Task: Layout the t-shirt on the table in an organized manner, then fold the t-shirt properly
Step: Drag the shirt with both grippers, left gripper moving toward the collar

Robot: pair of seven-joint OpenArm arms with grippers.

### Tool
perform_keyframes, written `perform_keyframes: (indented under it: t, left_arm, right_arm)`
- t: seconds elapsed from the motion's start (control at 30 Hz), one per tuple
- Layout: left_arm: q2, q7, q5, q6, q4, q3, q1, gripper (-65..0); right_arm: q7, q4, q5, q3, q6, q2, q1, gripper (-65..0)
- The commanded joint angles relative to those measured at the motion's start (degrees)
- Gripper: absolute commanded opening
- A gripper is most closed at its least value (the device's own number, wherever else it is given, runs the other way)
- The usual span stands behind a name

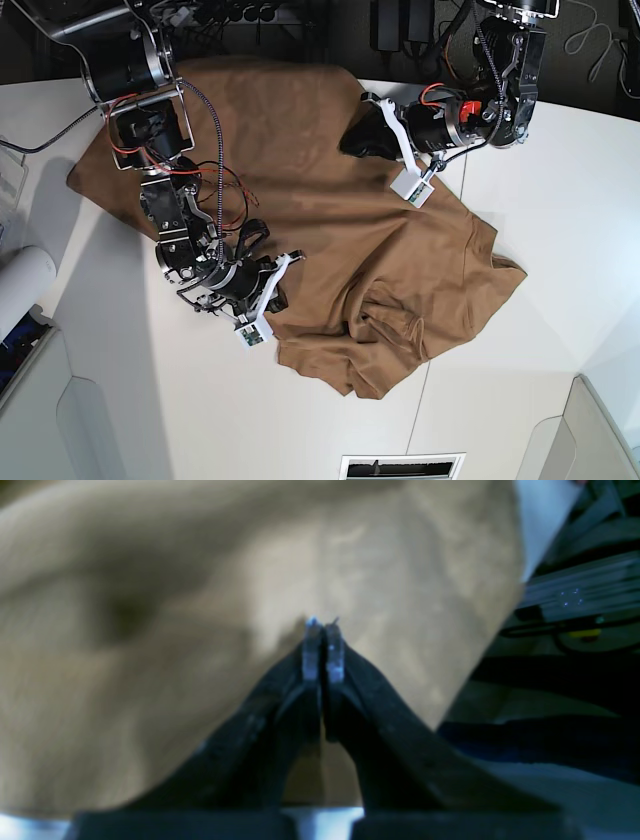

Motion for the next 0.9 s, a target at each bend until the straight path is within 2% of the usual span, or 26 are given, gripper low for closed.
perform_keyframes:
  t: [0.0, 0.2, 0.4, 0.7, 0.87]
  left_arm:
    - [-0.17, 0.17, 0.15, -0.49, -0.52, -0.04, -0.35, -65.0]
    - [-0.17, -0.13, 2.05, -0.49, -5.46, -0.2, -0.39, -65.0]
    - [-0.74, -0.11, 4.68, -0.49, -5.84, -0.22, -0.83, -65.0]
    - [-6.82, -0.33, 4.98, -0.49, -5.84, -0.26, -1.36, -65.0]
    - [-9.6, -2.71, 8.59, -0.49, -5.84, -0.26, -1.36, -65.0]
  right_arm:
    - [0.87, 0.87, 0.48, 0.17, -0.11, 0.35, 1.86, -65.0]
    - [0.63, 0.87, 0.5, 0.17, -0.09, 2.21, 1.81, -65.0]
    - [-0.15, 0.87, 1.22, 0.17, -0.02, 4.31, 0.83, -65.0]
    - [-0.98, 1.09, 4.2, 0.17, 0.31, 7.45, -2.71, -65.0]
    - [-1.2, 2.56, 4.83, 0.17, 0.33, 9.07, -5.44, -65.0]
